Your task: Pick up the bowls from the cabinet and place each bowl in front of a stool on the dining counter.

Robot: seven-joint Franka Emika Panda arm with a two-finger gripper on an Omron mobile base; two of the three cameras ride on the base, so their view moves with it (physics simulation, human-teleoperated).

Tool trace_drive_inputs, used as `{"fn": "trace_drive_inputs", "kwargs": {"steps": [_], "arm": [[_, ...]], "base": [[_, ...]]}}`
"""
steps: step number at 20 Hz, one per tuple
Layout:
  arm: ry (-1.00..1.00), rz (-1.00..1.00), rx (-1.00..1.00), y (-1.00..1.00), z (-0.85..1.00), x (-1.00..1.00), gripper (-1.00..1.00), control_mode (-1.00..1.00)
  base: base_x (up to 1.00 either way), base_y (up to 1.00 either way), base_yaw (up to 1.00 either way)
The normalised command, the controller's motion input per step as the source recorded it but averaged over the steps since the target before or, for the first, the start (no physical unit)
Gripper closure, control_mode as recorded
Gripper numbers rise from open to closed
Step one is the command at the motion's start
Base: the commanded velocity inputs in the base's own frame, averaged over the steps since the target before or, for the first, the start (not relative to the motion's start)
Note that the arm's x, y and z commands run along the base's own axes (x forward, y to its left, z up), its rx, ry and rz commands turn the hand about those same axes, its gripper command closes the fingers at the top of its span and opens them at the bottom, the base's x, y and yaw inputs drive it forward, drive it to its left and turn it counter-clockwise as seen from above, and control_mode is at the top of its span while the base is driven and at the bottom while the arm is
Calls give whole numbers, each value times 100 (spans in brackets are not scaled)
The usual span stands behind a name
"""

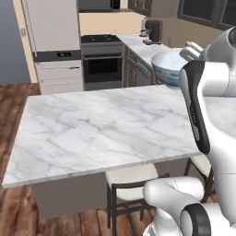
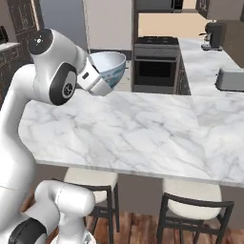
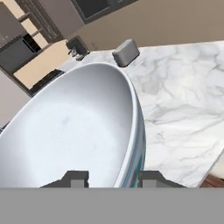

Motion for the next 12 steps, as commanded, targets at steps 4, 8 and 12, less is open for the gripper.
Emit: {"fn": "trace_drive_inputs", "kwargs": {"steps": [4, 8, 12], "arm": [[0, 0, 0, 0, 0, 0, 100, 100], [0, 0, 0, 0, 0, 0, 100, 100], [0, 0, 0, 0, 0, 0, 100, 100]], "base": [[95, -2, 58], [68, -2, 47], [46, 0, 29]]}}
